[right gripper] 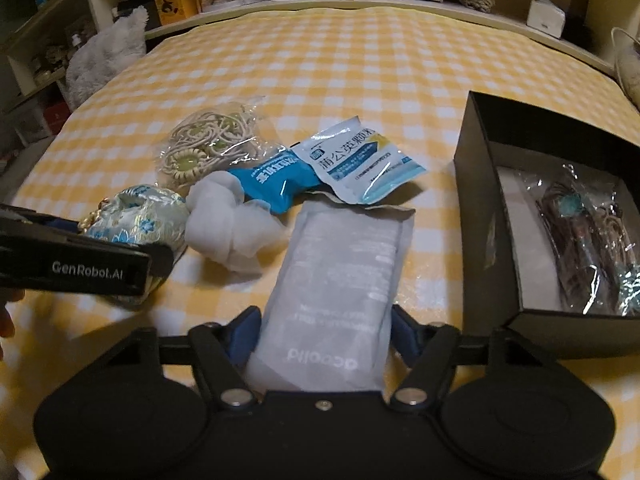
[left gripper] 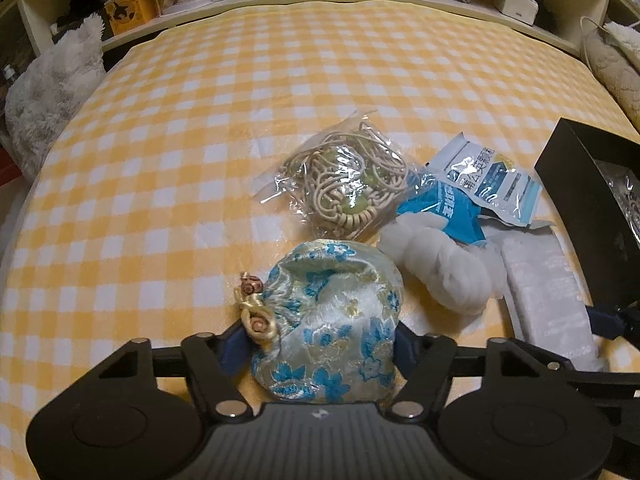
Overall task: Organize soft objects
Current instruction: 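Grasp the floral pouch with the left tool while the right tool grasps the white packet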
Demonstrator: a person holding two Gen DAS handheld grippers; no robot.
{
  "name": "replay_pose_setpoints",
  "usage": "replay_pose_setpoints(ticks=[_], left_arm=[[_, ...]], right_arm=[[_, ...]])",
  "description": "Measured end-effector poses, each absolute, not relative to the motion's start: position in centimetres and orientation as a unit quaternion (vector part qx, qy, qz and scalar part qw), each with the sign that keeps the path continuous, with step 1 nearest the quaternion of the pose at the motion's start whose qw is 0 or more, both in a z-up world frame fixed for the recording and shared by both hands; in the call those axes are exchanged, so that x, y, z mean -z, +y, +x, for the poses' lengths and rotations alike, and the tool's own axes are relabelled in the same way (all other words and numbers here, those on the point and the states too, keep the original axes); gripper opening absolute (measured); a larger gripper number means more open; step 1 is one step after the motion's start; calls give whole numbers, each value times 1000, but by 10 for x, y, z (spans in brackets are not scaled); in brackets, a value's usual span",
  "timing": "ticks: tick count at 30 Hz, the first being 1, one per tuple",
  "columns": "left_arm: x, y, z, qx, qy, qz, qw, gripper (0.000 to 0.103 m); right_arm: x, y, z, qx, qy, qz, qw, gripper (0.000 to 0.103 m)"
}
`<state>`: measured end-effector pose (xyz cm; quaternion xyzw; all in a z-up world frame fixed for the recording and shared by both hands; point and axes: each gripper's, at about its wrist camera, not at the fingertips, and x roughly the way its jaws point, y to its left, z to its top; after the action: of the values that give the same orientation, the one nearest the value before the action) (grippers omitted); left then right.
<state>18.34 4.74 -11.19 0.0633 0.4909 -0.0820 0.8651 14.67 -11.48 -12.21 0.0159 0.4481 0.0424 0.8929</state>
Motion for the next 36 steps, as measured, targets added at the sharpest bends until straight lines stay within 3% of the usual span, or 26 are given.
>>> replay_pose_setpoints(ticks=[3,7,36], left_arm=[[109,53,184,78,490,49,867,59],[107,60,184,78,490,28,868,56],[55,67,151,85,413,-53,905,56]], right_arm=[[120,-114,141,-47,445,16,894,59],[119,-115,136,-57,439,21,896,57],[66,-123,105,-89,341,49,935,53]])
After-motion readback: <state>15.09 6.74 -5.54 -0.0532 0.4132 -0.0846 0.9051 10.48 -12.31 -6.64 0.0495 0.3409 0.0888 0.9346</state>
